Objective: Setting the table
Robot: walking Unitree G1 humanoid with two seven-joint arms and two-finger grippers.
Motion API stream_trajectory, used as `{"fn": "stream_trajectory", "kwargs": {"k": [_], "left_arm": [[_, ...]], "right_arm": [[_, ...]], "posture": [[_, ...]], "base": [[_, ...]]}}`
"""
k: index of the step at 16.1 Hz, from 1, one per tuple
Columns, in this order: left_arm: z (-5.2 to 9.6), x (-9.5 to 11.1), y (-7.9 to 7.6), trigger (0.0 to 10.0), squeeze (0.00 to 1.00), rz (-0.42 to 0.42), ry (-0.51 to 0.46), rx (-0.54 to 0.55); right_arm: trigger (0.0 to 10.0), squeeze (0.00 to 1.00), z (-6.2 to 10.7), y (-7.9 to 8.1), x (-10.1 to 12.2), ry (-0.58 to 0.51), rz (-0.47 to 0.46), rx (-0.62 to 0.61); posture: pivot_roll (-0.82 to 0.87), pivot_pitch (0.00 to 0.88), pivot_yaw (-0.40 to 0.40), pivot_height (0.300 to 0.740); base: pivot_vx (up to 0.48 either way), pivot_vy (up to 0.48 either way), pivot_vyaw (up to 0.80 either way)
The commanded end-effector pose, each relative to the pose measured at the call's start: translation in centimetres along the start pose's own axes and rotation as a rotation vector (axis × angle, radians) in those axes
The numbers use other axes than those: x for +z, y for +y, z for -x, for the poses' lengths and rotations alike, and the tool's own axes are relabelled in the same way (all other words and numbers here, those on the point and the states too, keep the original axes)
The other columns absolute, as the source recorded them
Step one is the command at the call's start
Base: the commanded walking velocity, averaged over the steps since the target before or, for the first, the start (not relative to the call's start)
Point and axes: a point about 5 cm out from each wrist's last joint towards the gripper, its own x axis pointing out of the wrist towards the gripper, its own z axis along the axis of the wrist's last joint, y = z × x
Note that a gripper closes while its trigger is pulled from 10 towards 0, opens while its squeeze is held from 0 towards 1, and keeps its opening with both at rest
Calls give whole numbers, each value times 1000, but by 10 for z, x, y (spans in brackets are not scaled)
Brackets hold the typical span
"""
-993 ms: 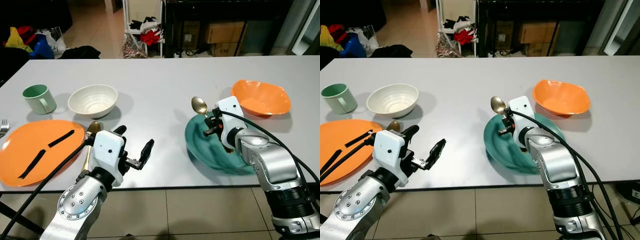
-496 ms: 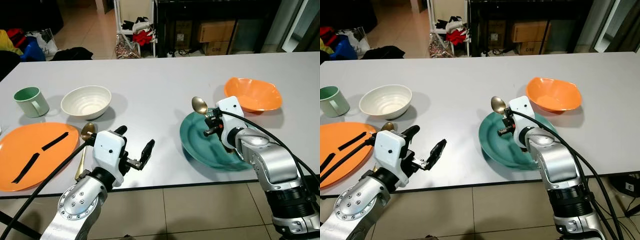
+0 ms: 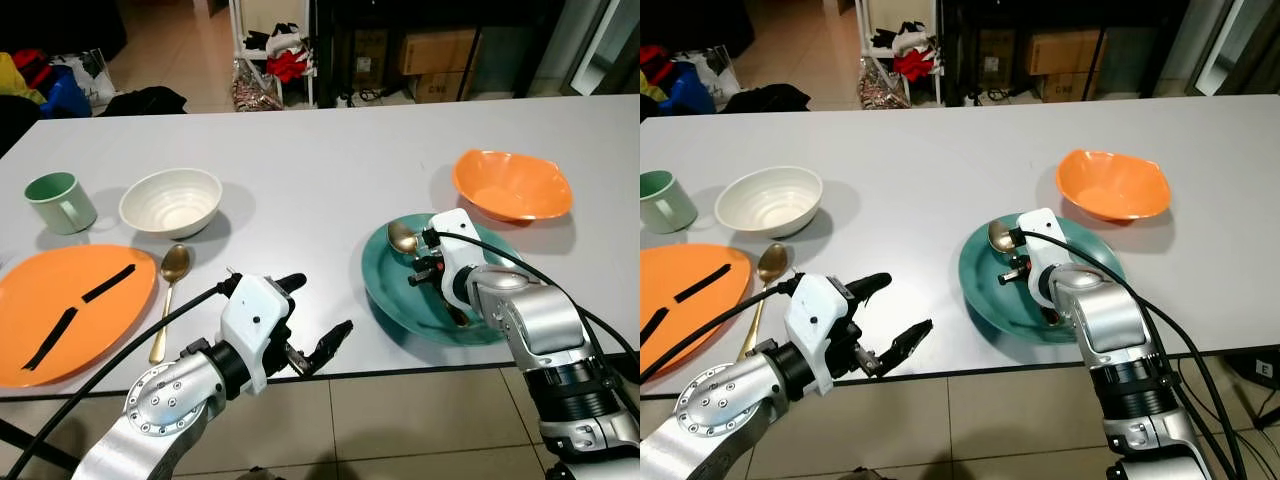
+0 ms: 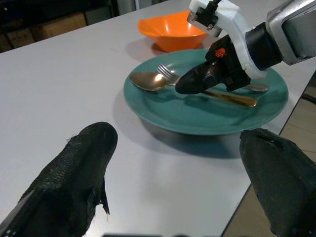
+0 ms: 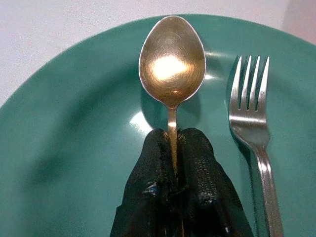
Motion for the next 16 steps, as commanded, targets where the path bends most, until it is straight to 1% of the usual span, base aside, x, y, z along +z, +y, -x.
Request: {"fn": "stream_trajectory", "kwargs": {"k": [1,10,11,12,16], "left_arm": [[1,0,2,10000,0,-4,8,6],[1,0,0,10000,0,4,25,-39],[1,0,0,10000,0,4,26,-43],[1,0,0,10000,0,4,27,-46],[1,1,1,10000,0,3,24,-48]], "right_arm": [[10000,0,3,0,9,-25,0,2],[10000,0,6,-2,-4,54,-33,-17],[10000,98,6,-3,-5,56,-41,-21],[10000,992,5,-4,-5,57,-45,-24],[10000,1000,8,-5,-1,46,-61,-30]], "posture": [[-75,26,42,740],[-83,25,46,740],[-83,25,46,740],[-84,23,48,740],[-84,18,47,740]], "base": [[0,0,0],[0,0,0],[0,0,0],[0,0,0],[0,0,0]]}}
